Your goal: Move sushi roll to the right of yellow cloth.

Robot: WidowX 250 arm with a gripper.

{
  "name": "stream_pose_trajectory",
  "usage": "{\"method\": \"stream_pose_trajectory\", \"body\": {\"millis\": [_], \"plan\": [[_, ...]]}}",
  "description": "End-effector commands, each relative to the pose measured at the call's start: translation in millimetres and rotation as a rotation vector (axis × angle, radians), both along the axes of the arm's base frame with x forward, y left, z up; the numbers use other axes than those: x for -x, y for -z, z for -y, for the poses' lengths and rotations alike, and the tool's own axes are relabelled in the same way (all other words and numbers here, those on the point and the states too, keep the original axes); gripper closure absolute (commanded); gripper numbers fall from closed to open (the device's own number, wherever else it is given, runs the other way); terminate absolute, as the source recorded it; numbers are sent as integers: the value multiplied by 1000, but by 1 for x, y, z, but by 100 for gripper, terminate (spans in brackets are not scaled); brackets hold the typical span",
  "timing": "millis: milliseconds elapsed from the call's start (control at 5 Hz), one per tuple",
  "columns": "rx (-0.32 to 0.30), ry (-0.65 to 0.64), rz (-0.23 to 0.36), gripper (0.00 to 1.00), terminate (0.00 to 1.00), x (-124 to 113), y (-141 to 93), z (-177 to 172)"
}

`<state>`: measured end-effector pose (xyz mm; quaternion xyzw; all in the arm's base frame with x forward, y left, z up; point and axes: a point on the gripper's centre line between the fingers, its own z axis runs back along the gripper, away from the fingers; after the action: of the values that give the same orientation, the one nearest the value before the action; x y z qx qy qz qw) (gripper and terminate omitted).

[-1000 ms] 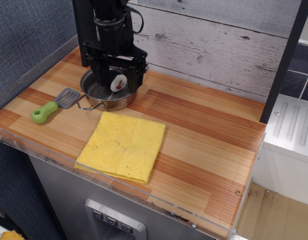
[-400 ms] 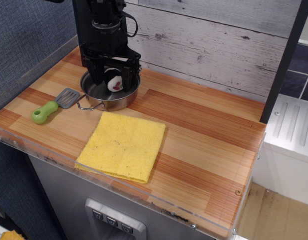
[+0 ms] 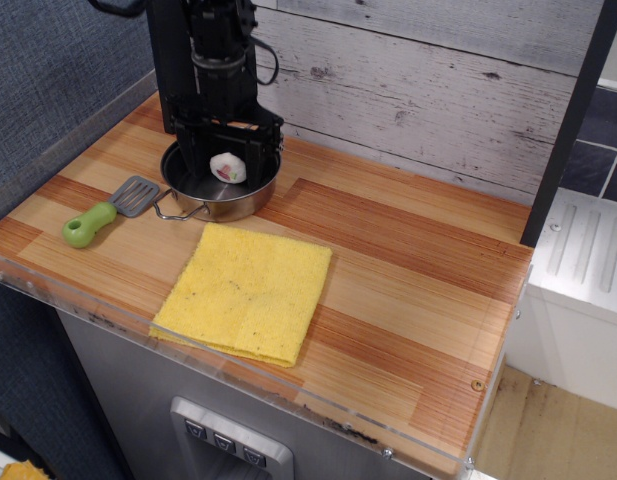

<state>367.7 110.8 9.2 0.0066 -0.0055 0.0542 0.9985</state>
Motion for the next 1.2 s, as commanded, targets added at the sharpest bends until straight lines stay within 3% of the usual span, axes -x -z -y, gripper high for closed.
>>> {"method": "stream_pose_trajectory", "body": {"millis": [0, 200, 400, 600, 800, 1000], "plan": [[3, -2, 62, 100, 0, -6, -23, -2], [23, -6, 150, 100, 0, 5, -58, 7], [35, 12, 199, 100, 0, 28, -91, 33], [81, 74, 212, 100, 0, 60, -108, 80], [147, 178, 141, 100, 0, 81, -89, 125], [121, 255, 77, 100, 0, 97, -65, 159]]}}
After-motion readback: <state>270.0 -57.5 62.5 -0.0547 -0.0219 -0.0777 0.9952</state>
